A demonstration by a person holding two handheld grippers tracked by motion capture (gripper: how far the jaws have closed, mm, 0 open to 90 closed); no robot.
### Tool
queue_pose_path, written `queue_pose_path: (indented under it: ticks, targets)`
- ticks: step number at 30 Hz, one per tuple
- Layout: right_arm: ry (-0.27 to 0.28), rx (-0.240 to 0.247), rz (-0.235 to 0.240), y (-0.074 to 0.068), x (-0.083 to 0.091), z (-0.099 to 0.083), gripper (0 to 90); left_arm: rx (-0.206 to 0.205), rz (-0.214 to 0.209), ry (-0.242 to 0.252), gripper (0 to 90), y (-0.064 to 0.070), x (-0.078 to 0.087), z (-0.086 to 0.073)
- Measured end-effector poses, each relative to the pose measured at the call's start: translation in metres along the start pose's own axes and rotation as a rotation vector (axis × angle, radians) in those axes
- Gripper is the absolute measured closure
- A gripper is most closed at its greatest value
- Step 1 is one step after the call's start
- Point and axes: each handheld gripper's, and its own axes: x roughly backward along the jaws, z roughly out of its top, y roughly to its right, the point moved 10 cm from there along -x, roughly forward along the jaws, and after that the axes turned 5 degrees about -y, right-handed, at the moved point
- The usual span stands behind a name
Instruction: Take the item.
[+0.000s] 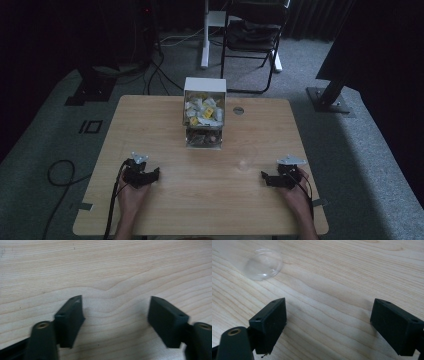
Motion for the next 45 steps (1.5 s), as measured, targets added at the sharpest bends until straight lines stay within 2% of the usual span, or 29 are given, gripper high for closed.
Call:
queue_pose_path:
  ticks: [5,7,11,16,23,29,35,38,45]
  targets:
    - [0.0,-0.003,-0.001,0.0,0.0,0.0,13.5,-0.022,-0.012,0.012,34.4,0.006,0.006,0.003]
    - [0.0,-0.003,-0.001,0.0,0.0,0.0,13.5,-0.028,-0.021,0.035,34.6,0.01,0.011,0.007]
    - [0.0,-0.004,-0.001,0.0,0.0,0.0,13.5,-0.054,-0.022,0.051,34.7,0.015,0.017,0.012]
    - [0.0,-0.004,-0.001,0.0,0.0,0.0,13.5,-0.052,-0.04,0.07,34.7,0.023,0.022,0.019]
    - [0.0,-0.004,-0.001,0.0,0.0,0.0,13.5,-0.086,-0.047,0.095,34.7,0.03,0.029,0.026]
    - [0.0,-0.004,-0.001,0.0,0.0,0.0,13.5,-0.111,-0.056,0.102,34.7,0.035,0.034,0.032]
    - [0.0,-0.003,-0.001,0.0,0.0,0.0,13.5,-0.116,-0.058,0.103,34.7,0.038,0.035,0.038]
    - [0.0,-0.002,-0.001,0.0,0.0,0.0,13.4,-0.11,-0.072,0.105,34.7,0.041,0.036,0.041]
    - [0.0,-0.003,-0.002,0.0,0.0,0.0,13.5,-0.134,-0.081,0.115,34.7,0.051,0.038,0.049]
